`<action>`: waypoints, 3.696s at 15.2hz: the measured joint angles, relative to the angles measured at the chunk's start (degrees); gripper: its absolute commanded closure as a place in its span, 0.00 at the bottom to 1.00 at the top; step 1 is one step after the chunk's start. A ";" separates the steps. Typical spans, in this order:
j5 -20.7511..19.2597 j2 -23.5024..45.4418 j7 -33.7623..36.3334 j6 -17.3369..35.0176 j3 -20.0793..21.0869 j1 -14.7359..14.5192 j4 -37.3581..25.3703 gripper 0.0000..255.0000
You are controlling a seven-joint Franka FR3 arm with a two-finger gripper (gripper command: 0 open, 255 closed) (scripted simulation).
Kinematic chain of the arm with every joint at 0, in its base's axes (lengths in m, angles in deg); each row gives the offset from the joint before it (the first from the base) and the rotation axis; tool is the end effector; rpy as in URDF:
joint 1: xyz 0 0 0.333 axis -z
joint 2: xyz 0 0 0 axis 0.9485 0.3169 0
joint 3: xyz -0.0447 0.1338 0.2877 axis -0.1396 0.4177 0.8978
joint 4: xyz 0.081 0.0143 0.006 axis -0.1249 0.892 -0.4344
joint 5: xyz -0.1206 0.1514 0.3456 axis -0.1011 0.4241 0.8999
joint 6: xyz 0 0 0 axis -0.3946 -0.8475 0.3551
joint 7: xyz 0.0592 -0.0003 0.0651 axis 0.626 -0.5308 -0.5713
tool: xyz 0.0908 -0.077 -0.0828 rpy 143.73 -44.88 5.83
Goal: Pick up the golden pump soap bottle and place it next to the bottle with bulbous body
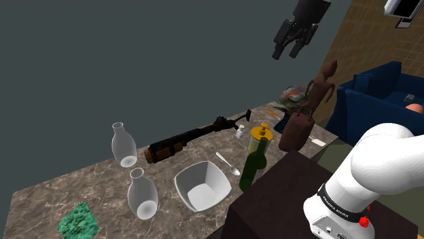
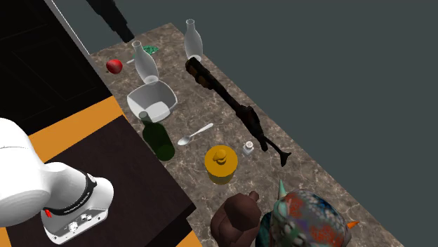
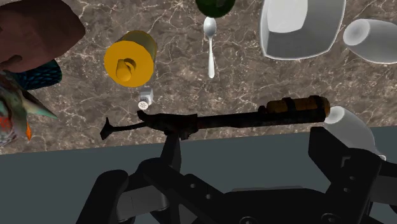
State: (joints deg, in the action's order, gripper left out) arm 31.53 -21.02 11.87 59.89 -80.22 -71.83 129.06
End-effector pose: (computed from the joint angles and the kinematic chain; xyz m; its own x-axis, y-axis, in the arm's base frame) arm 0.3152 0.0063 0.6102 0.9712 -0.1101 0.2112 -0.1045 -0.9938 -0.0377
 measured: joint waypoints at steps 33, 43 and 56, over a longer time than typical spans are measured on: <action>-2.06 42.14 -25.91 51.33 -20.83 3.59 17.33 0.00; 8.86 57.04 -36.59 60.55 -20.22 5.01 13.67 0.00; 11.24 59.35 -38.37 62.61 -19.08 5.78 13.48 1.00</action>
State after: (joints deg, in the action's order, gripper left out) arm 42.77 38.33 -26.50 122.50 -99.29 -66.06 142.54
